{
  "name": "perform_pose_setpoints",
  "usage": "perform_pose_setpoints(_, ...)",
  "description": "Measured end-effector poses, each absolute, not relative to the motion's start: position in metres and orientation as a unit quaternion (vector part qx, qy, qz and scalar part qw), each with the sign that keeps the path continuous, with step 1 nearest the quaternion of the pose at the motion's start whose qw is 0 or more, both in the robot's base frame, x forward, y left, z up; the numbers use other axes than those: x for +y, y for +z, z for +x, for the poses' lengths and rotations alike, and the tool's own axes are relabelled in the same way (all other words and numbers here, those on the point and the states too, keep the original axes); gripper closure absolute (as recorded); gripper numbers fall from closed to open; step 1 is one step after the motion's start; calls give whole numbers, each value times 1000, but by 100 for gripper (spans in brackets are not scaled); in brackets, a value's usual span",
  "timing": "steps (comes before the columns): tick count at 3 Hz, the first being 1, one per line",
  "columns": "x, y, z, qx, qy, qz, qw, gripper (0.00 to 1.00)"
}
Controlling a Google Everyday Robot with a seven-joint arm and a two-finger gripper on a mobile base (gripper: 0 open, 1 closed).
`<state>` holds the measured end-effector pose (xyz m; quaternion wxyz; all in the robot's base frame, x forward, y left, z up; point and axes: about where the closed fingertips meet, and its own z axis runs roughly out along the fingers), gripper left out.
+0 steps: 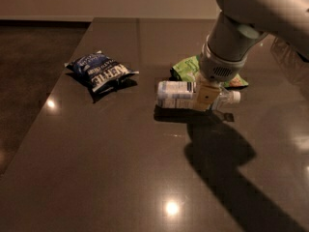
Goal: Move blue plastic bottle near green rice chip bag
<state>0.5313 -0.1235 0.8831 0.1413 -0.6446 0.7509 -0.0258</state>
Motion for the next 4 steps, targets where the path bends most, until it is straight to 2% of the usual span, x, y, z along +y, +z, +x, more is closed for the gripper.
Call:
perform_pose_setpoints(3,-139,864,544,763,-33,-633,127,13)
perform_pose_setpoints(4,-139,864,544,762,-34,-634,127,0)
